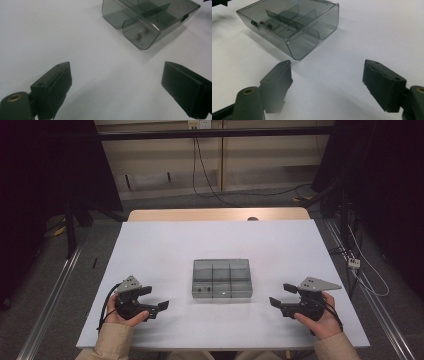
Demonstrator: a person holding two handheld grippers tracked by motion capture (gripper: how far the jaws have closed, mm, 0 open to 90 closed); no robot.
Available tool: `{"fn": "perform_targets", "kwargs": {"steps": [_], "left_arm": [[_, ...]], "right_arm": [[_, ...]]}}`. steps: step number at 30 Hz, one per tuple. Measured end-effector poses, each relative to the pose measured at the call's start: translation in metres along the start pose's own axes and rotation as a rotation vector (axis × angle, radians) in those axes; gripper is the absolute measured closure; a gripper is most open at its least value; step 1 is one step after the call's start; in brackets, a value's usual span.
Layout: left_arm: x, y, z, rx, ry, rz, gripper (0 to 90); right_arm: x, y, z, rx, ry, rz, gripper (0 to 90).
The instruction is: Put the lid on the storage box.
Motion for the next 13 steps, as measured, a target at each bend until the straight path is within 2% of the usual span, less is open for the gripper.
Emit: {"fn": "perform_targets", "kwargs": {"steps": [5,13], "left_arm": [[0.0049,-0.0004,-0.0038,0.019,0.022,0.003,9.2],[0.006,-0.003,-0.0027,0.019,0.016,-0.009,9.0]], "right_arm": [[0.0013,0.0003,0.0011,0.003,0.006,-0.012,21.9],[0.0007,0.0018,-0.0001,0.001,0.004,-0.007,20.5]]}}
Point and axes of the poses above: each handheld gripper's, and its own axes: x roughly forward along the jaws, y roughly out of its underside, z roughly to its left, the point moved 1 cm from there along x, roughly forward along the jaws, and after that the axes turned 8 degrees about -z, right-handed, at the moved point
